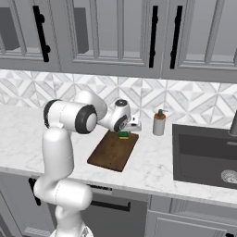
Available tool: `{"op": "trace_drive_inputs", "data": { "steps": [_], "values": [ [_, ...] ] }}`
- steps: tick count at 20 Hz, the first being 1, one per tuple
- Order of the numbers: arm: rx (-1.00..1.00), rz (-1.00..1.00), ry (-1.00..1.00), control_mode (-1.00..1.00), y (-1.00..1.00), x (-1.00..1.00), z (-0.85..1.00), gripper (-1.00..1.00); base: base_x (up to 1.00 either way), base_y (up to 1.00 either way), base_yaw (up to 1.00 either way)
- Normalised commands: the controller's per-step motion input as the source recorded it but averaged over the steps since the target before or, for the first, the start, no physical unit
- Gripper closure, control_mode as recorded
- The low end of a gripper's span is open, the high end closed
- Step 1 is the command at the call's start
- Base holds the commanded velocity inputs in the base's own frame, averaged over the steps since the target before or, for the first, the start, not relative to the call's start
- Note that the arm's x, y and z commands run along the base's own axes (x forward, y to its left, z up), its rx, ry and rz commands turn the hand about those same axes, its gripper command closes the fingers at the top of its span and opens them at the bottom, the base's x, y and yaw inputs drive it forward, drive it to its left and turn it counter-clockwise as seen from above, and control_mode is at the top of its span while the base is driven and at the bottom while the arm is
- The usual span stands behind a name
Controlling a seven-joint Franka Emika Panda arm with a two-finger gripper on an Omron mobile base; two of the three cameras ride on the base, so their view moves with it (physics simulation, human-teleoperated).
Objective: Pick up the sponge from the counter and clean the cutting board by briefly scrubbing or pressing down on the cutting board. Once finished, release the sponge.
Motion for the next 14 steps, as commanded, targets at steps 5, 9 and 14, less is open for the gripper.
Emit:
{"op": "trace_drive_inputs", "data": {
  "steps": [5, 9, 14],
  "values": [
    [0.02, -0.07, 0.00, -1.00, -0.52, -0.32, -0.30, 1.00, 0.00, 0.00, 0.00],
    [0.02, -0.07, 0.00, -1.00, -0.33, -0.31, -0.21, 1.00, 0.00, 0.00, 0.00],
    [0.01, -0.07, 0.00, -1.00, -0.47, -0.32, -0.31, 1.00, 0.00, 0.00, 0.00]
  ]
}}
